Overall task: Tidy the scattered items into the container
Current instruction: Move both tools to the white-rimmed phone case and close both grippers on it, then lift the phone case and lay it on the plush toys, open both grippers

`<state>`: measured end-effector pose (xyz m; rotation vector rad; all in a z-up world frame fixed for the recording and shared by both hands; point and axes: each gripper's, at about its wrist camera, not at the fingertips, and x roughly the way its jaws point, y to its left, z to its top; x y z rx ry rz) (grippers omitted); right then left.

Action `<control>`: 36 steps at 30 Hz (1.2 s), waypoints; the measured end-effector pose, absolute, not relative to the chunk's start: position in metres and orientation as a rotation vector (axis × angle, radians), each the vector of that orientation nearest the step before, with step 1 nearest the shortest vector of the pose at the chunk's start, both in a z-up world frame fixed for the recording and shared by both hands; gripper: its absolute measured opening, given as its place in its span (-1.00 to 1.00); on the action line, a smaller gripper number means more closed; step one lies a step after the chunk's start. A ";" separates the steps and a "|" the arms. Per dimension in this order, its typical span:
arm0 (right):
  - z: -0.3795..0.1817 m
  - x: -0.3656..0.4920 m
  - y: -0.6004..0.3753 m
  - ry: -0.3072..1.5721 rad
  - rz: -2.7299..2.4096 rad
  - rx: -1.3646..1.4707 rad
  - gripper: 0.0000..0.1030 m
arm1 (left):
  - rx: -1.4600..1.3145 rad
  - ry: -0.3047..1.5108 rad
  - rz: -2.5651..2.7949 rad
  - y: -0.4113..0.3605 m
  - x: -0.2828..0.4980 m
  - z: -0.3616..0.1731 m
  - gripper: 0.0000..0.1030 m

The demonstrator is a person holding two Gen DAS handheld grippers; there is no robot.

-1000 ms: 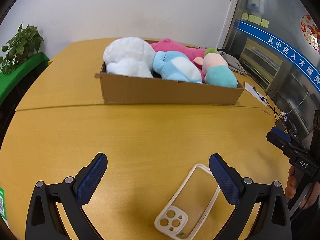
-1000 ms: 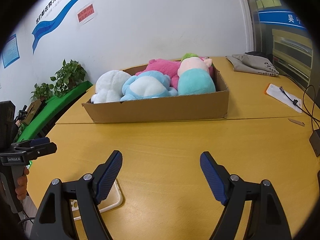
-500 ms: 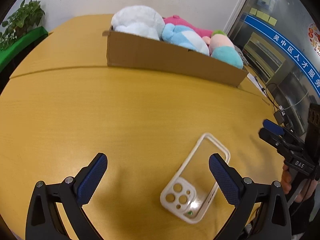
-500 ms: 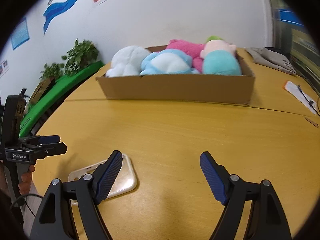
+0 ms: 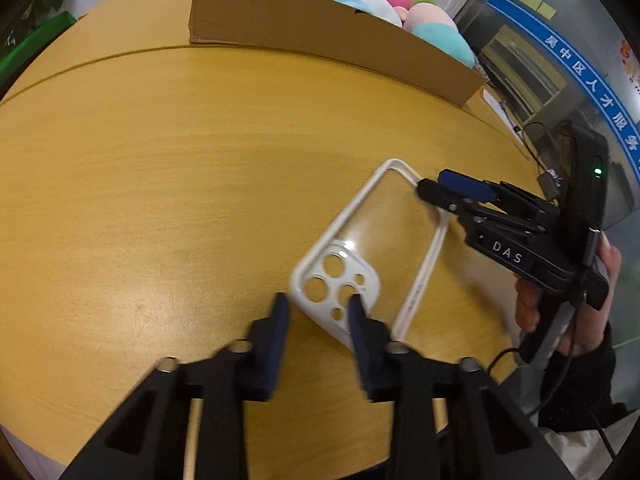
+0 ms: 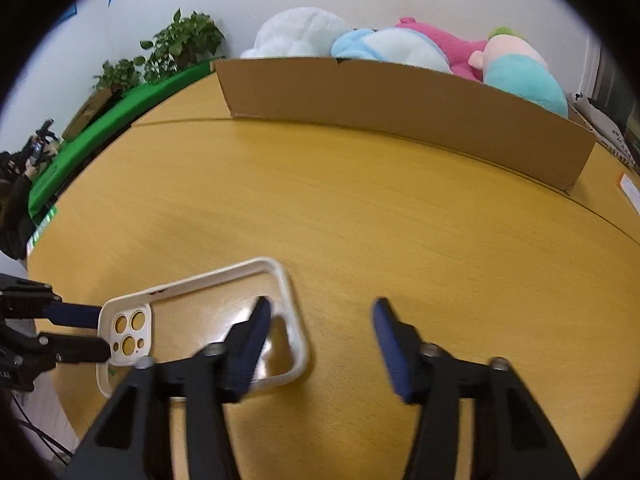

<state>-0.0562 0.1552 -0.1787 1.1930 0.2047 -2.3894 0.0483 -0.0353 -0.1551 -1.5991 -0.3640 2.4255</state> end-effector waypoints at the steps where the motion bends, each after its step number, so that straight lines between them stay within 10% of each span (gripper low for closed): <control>1: -0.179 -0.055 0.156 0.205 -2.383 1.192 -0.62 | -1.599 -0.376 2.424 -0.035 0.045 -0.155 -0.58; 2: -0.180 -0.053 0.158 0.192 -2.368 1.191 -0.84 | -1.599 -0.376 2.430 -0.035 0.042 -0.156 -0.60; 19: -0.176 -0.034 0.181 0.144 -2.462 1.233 -0.88 | -1.581 -0.259 2.500 -0.025 -0.016 -0.146 -0.84; 36: -0.068 -0.132 0.183 0.153 -2.676 0.913 -0.89 | -1.188 -0.127 2.665 -0.016 -0.152 -0.020 -0.86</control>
